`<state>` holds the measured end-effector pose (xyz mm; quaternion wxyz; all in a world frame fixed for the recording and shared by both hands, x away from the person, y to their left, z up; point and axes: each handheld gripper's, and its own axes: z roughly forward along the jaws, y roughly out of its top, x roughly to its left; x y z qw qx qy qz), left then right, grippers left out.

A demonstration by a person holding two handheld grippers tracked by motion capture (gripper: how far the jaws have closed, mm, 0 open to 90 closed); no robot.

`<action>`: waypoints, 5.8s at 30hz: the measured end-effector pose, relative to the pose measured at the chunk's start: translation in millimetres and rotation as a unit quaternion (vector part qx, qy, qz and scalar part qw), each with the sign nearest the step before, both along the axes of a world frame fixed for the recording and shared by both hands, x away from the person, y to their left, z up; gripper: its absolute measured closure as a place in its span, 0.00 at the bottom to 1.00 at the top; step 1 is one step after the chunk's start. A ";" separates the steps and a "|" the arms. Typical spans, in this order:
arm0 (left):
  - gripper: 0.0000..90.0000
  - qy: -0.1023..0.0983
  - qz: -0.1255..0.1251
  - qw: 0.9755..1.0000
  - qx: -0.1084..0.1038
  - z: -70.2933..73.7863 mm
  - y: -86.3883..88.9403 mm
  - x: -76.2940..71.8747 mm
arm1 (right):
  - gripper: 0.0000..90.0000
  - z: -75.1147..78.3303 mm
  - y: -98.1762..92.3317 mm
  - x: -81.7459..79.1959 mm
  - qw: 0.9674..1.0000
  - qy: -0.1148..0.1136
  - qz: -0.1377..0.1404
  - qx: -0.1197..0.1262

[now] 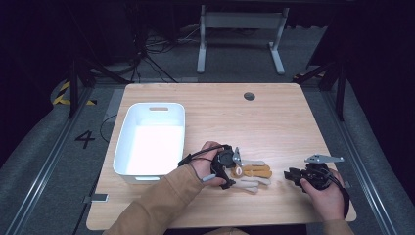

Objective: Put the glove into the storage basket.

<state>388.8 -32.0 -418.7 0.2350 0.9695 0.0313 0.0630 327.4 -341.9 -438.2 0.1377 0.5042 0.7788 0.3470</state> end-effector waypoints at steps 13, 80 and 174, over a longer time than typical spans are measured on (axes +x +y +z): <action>0.17 0.003 0.010 1.000 0.020 -15.2 -3.3 3.5 | 0.72 -1.0 3.2 -0.5 1.000 0.002 0.008 0.002; 0.82 0.091 0.071 0.993 0.001 -19.2 -17.3 8.5 | 0.69 -0.7 1.9 0.2 1.000 -0.004 0.013 0.028; 0.81 0.115 0.488 0.856 -0.128 128.5 204.6 -4.6 | 0.72 10.7 14.5 93.3 0.989 -0.041 0.139 -0.010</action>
